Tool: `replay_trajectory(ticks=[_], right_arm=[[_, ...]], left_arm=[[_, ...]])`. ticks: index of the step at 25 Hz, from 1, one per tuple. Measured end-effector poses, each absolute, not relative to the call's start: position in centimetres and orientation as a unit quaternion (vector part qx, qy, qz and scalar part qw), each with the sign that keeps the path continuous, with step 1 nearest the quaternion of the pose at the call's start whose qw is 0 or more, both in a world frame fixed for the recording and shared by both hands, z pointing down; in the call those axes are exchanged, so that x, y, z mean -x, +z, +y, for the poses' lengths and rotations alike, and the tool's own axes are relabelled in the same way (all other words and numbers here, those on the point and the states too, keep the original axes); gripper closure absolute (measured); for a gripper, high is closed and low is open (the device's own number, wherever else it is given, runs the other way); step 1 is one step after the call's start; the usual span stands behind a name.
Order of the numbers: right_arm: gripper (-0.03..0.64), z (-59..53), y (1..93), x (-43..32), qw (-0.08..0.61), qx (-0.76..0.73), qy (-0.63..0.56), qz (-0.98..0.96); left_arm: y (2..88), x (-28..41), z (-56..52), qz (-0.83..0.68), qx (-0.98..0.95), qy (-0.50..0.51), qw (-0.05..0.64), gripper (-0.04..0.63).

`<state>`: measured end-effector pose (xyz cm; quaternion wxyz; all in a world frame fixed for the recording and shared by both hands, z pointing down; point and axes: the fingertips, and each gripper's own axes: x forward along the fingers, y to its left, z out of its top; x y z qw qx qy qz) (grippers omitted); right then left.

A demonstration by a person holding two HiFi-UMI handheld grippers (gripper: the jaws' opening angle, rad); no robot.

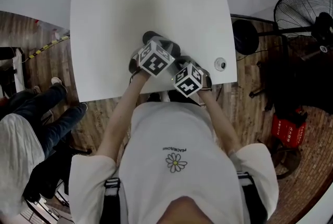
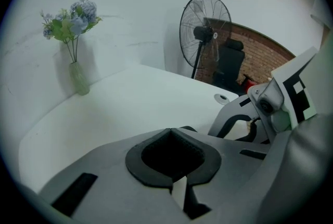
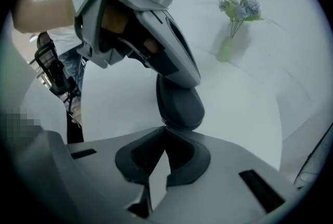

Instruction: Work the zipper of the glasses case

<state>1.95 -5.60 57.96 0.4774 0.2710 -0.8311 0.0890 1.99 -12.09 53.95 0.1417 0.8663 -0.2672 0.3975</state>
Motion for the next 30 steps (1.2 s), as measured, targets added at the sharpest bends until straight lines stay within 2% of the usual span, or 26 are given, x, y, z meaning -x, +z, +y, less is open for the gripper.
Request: replay_trajectory(ticks=[3,6,16,24,30], right_arm=[[0.611,-6.5,58.9,-3.6,0.501,-0.279,0.071,-0.816],[0.611,-8.0,59.3,-4.8,0.508,-0.29,0.065,-0.808],[0.611,-10.1,58.1,-5.1,0.492,-0.305,0.065,-0.813],[0.611,-7.5,57.3,1.2,0.458,-0.265,0.078,-0.845],[0.611,-7.2,57.2,3.9,0.447,-0.237,0.077,-0.859]], left_arm=[[54.1,-1.7,-11.7,-0.265,-0.863,0.401,0.157,0.58],[54.1,-1.7,-11.9,-0.267,-0.86,0.411,0.141,0.58],[54.0,-1.6,-13.6,-0.276,-0.856,0.418,0.13,0.58],[53.9,-1.6,-14.1,-0.291,-0.857,0.407,0.125,0.58],[53.9,-0.7,-13.9,-0.264,-0.86,0.406,0.162,0.58]])
